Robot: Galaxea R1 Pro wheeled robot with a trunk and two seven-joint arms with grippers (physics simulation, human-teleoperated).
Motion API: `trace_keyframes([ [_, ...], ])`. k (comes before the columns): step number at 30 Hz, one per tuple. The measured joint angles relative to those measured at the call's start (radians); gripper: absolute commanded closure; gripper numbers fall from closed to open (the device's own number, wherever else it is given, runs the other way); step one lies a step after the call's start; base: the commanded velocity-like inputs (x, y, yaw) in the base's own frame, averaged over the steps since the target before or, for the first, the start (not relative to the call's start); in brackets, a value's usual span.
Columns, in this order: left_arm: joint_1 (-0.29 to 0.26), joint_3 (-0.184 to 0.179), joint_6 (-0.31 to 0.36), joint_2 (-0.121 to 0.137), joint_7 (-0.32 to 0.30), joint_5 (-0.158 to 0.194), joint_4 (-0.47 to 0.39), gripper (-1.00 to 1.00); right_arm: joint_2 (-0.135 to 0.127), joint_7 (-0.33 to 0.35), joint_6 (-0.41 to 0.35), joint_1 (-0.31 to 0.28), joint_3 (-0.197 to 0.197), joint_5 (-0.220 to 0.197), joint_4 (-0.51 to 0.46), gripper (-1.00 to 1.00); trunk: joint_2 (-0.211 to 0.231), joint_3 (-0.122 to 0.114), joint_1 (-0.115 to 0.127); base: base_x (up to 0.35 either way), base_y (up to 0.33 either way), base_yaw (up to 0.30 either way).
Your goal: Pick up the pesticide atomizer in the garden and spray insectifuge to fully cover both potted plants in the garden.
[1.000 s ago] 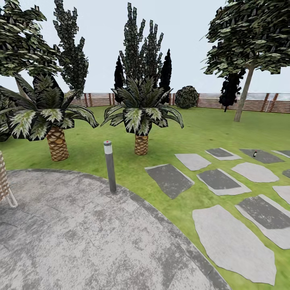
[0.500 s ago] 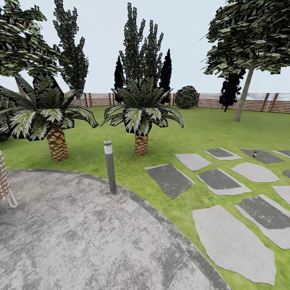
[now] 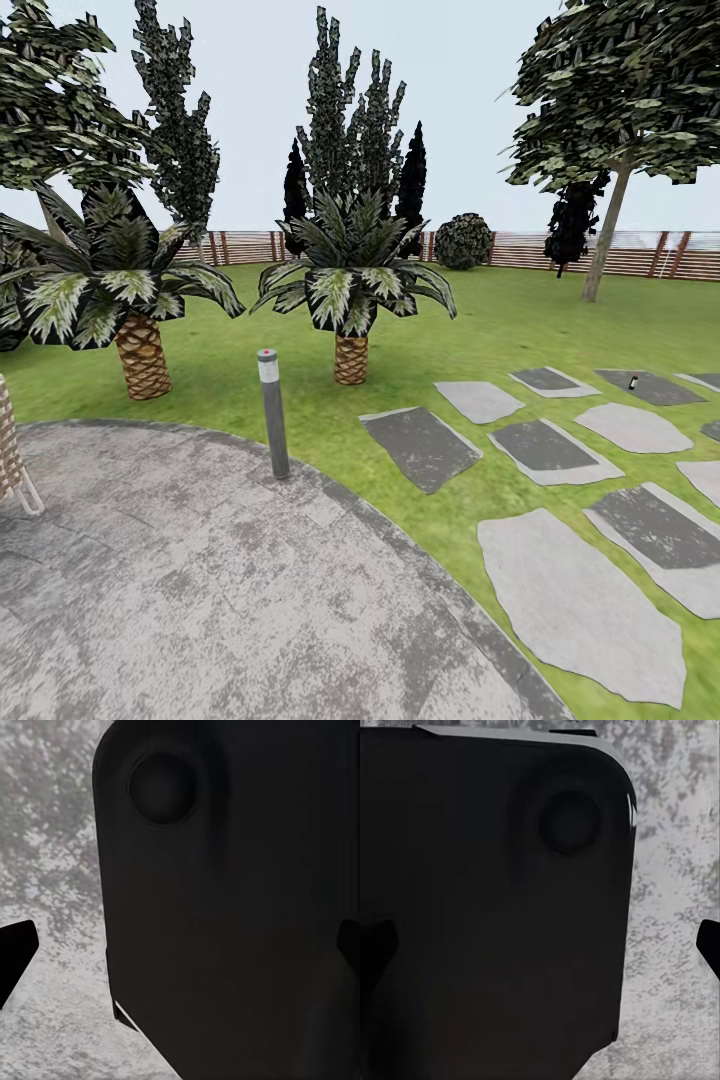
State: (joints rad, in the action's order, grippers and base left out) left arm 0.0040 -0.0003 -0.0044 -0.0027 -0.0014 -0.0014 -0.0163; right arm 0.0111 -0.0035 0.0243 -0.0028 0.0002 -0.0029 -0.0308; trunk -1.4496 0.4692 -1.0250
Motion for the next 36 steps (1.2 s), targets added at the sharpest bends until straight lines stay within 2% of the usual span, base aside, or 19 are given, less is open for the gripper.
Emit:
trace_keyframes([
  [3,-0.001,0.001,0.000,-0.001,0.000,0.002,-0.001,-1.00,0.000,0.000,0.024,0.000,0.000,0.000,-0.020,-1.00,0.000,0.000,0.000,0.000,0.000,0.000],
  [6,-0.001,0.002,0.000,-0.001,0.000,0.002,-0.001,-1.00,-0.002,-0.001,0.083,0.000,-0.001,0.000,-0.033,-1.00,0.000,0.000,0.000,0.000,0.000,0.000],
  [10,0.000,0.002,0.000,0.000,0.000,0.000,-0.001,-1.00,-0.004,-0.001,0.254,0.000,-0.002,0.000,-0.040,-1.00,0.000,0.000,0.000,0.000,0.000,0.000],
  [11,-0.001,0.002,0.000,-0.001,0.000,0.000,-0.001,-1.00,-0.005,-0.002,0.343,0.000,-0.003,0.000,-0.055,-1.00,0.000,0.000,0.000,0.000,0.000,0.000],
  [13,-0.001,0.002,0.000,-0.001,0.000,0.001,-0.001,-1.00,-0.006,-0.002,0.402,0.000,-0.003,0.000,-0.089,-1.00,0.000,0.000,0.000,0.000,0.000,0.000],
  [15,-0.001,0.002,0.000,-0.001,0.000,0.000,0.000,-1.00,-0.017,-0.002,0.438,-0.001,-0.003,0.001,-0.210,-1.00,0.000,0.000,0.000,0.000,0.000,0.000],
  [16,0.000,0.000,0.000,-0.001,0.000,0.000,0.000,-1.00,-0.028,-0.002,0.442,-0.001,-0.004,0.001,-0.273,-1.00,0.000,0.000,0.000,0.000,0.000,0.000],
  [19,-0.001,0.001,0.000,-0.001,0.000,0.000,0.000,-1.00,-0.040,-0.003,0.447,-0.008,-0.008,-0.002,-0.412,-1.00,0.000,0.000,0.000,0.000,0.000,0.000],
  [22,-0.001,0.001,0.000,-0.002,0.000,0.000,-0.001,-1.00,-0.040,-0.002,0.447,-0.016,-0.011,-0.004,-0.488,-1.00,0.000,0.000,0.000,0.000,0.000,0.000],
  [27,0.000,0.002,0.000,-0.001,0.000,0.000,-0.001,-1.00,-0.038,-0.002,0.447,-0.028,-0.012,-0.005,-0.525,-1.00,0.000,0.000,0.000,0.000,0.000,0.000],
  [36,0.000,0.001,-0.001,-0.003,-0.001,0.000,-0.001,-1.00,-0.039,-0.002,0.446,-0.072,-0.015,-0.004,-0.517,-1.00,0.000,0.000,0.000,0.000,0.000,0.000],
])
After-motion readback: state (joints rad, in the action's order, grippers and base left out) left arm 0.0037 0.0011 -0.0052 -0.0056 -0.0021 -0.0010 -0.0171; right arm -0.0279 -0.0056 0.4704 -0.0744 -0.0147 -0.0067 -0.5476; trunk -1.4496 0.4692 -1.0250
